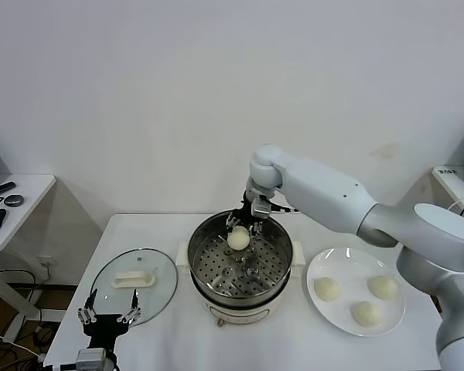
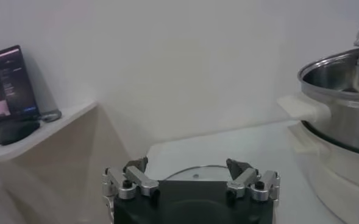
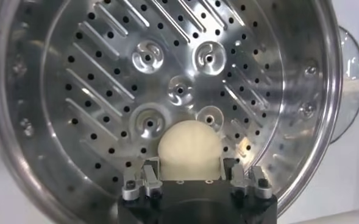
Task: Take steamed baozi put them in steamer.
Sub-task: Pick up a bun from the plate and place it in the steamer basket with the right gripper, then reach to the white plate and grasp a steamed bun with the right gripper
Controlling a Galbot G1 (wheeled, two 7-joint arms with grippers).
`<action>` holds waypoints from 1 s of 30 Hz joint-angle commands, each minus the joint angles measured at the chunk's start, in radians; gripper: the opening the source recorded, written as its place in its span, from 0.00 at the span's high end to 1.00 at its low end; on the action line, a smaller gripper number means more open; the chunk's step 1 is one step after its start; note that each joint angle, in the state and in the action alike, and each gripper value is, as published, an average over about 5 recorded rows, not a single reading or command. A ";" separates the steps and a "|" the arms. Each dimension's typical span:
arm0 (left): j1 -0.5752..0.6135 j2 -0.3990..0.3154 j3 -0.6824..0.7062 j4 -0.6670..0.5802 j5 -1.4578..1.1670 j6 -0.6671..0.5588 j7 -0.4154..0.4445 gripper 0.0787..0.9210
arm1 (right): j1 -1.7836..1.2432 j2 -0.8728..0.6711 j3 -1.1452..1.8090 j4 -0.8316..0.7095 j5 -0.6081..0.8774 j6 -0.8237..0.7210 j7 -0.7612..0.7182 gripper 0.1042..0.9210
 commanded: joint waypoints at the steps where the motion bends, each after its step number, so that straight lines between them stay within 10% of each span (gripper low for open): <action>1: 0.002 -0.002 0.004 0.001 0.001 0.001 0.000 0.12 | -0.005 0.002 -0.004 -0.008 0.022 0.000 0.022 0.28; 13: 0.008 -0.004 0.017 -0.026 0.001 0.004 0.006 0.12 | 0.152 -0.122 -0.023 0.080 0.404 -0.163 0.005 0.12; 24: 0.010 0.013 0.017 -0.022 -0.011 0.004 0.007 0.12 | 0.383 -0.590 -0.059 0.365 0.786 -0.952 -0.098 0.12; 30: -0.011 0.023 0.020 -0.014 -0.019 0.012 0.014 0.12 | 0.363 -0.774 -0.144 0.438 0.783 -1.094 -0.142 0.12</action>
